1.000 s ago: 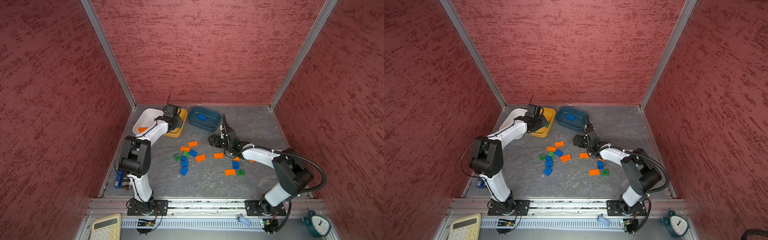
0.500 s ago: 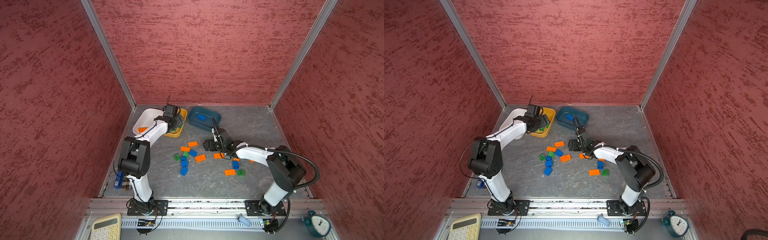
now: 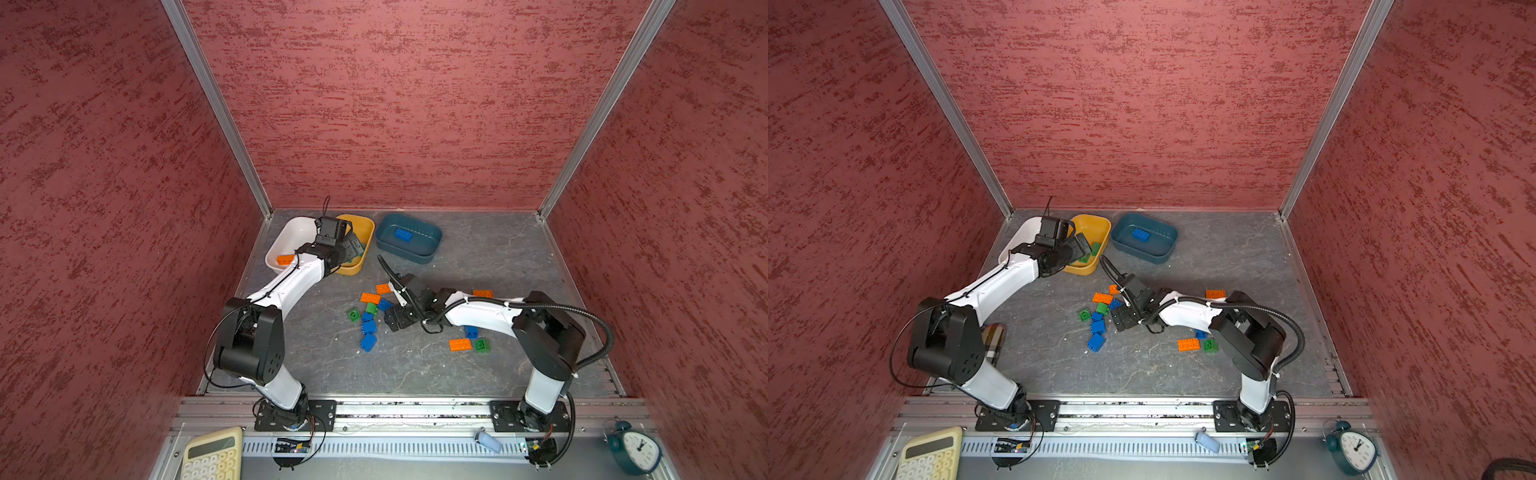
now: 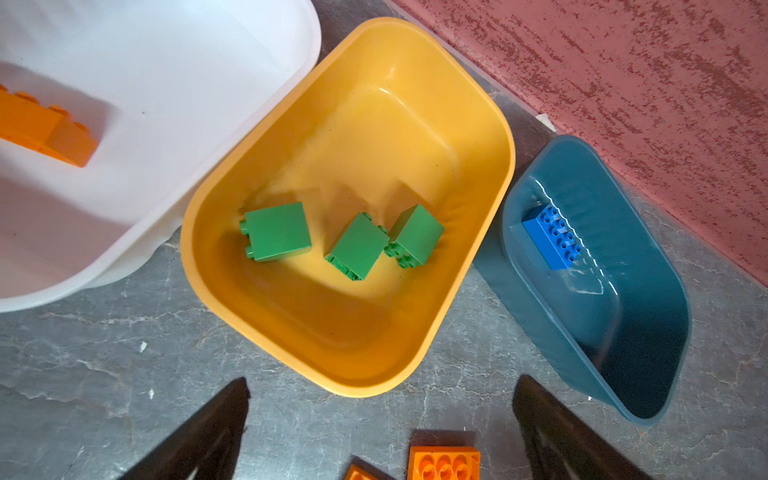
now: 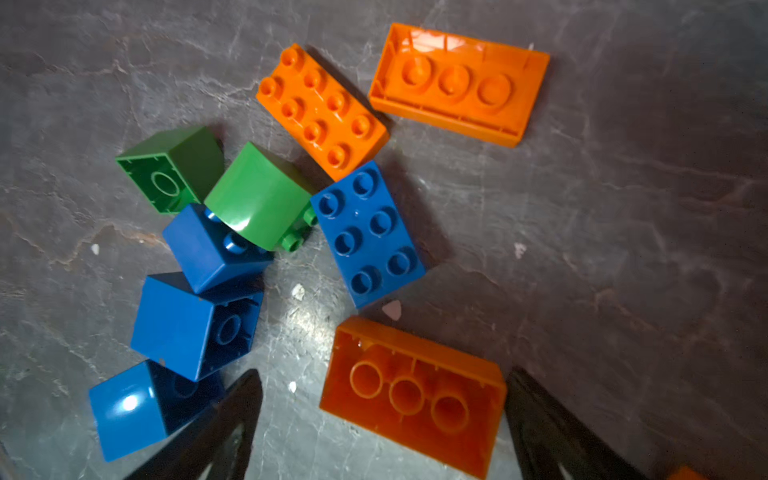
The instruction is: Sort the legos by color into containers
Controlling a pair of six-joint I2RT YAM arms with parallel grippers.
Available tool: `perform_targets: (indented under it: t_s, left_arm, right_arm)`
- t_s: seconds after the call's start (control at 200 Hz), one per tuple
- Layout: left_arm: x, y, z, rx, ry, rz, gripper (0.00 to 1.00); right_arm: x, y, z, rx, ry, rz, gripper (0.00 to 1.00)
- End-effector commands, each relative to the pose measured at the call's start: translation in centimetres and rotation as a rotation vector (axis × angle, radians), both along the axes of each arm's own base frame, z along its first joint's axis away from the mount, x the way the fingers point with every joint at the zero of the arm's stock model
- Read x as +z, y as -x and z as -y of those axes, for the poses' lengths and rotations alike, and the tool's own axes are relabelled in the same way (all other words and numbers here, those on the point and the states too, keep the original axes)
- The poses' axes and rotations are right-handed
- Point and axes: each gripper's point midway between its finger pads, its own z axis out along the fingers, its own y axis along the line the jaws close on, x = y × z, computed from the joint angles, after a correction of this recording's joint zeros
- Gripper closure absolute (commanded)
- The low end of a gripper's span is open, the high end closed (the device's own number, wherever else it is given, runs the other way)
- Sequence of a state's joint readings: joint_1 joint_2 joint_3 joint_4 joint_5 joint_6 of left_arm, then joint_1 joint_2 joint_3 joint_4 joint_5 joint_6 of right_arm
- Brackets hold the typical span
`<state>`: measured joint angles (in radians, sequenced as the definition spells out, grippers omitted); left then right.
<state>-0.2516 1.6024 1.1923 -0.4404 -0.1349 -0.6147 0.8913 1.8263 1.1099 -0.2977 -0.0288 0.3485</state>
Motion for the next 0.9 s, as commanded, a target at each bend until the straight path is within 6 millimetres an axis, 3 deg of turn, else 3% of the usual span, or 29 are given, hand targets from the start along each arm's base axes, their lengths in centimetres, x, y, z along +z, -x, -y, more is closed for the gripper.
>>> perform_targets:
  t_s: [0.0, 0.18, 0.566, 0.696, 0.897]
  left_arm:
    - [0.6, 0.2, -0.8, 0.027, -0.003, 0.026, 0.01]
    - [0.2, 0.9, -1.1, 0.034, -0.002, 0.015, 0.01]
    - [-0.3, 1.7, -1.0, 0.032, 0.01, 0.002, 0.01]
    - [-0.1, 2.1, -0.6, -0.003, 0.012, -0.005, 0.01]
    - [0.4, 4.2, 1.6, -0.182, 0.012, -0.044, 0.01]
  right_arm:
    - [-0.6, 0.0, 0.9, -0.003, 0.122, 0.033, 0.1]
    - [-1.4, -0.4, 1.4, -0.035, 0.242, 0.092, 0.11]
    - [-2.2, -0.7, 1.0, -0.024, 0.26, 0.095, 0.22]
    - [-1.3, -1.0, 1.1, -0.031, 0.235, 0.137, 0.29]
    - [2.3, -1.5, 1.1, -0.014, 0.108, 0.283, 0.35]
